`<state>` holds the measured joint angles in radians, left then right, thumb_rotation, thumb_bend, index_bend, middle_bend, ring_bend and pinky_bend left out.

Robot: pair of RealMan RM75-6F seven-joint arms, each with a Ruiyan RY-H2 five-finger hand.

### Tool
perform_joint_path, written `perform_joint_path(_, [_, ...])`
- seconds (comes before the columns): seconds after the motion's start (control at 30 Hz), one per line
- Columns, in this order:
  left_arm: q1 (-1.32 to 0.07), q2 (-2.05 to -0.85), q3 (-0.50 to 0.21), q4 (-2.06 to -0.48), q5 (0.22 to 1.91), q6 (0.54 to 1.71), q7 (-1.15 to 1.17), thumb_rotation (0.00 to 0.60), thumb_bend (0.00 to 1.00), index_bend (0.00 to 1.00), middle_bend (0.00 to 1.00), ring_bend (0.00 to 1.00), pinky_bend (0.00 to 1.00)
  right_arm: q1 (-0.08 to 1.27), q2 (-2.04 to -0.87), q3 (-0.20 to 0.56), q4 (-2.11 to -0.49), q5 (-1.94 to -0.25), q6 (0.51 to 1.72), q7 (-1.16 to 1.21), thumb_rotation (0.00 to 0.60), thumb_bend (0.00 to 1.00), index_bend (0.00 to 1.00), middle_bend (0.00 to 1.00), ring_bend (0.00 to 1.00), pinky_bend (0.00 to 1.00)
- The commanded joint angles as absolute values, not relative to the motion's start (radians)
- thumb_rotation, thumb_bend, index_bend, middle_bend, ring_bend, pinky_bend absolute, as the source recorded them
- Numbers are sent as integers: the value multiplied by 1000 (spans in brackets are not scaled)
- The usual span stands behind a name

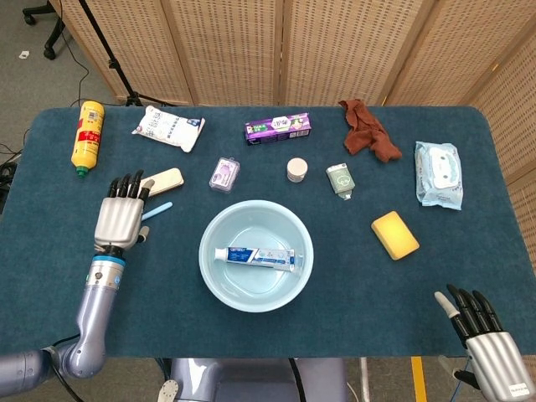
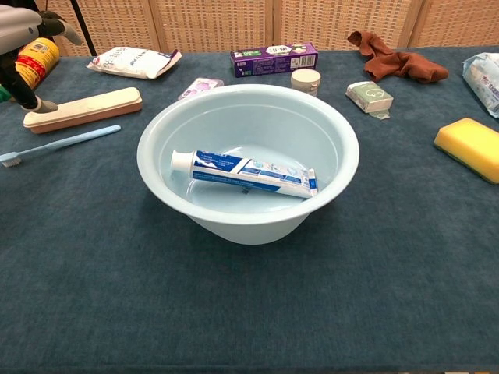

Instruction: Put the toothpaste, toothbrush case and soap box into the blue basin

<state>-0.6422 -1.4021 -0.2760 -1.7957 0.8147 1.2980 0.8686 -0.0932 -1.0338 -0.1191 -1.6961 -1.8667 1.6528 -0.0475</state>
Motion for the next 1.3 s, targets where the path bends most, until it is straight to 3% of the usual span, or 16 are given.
perform_joint_path(0.03, [-663, -1421, -284, -1716, 780, 1275, 850, 600, 248, 0, 0, 0, 98, -86, -1043, -114, -1692, -1848, 1631, -56, 600, 131, 0, 0, 0, 0])
perform_joint_path(0.37, [-712, -1490, -326, -1513, 641, 1198, 809, 600, 247, 0, 0, 0, 98, -67, -1066, -102, -1682, -1797, 1574, -82, 600, 131, 0, 0, 0, 0])
perform_joint_path(1.3, [-828, -1661, -334, -1163, 551, 1057, 785, 600, 254, 0, 0, 0, 98, -59, -1088, -95, -1675, -1775, 1564, -115, 600, 131, 0, 0, 0, 0])
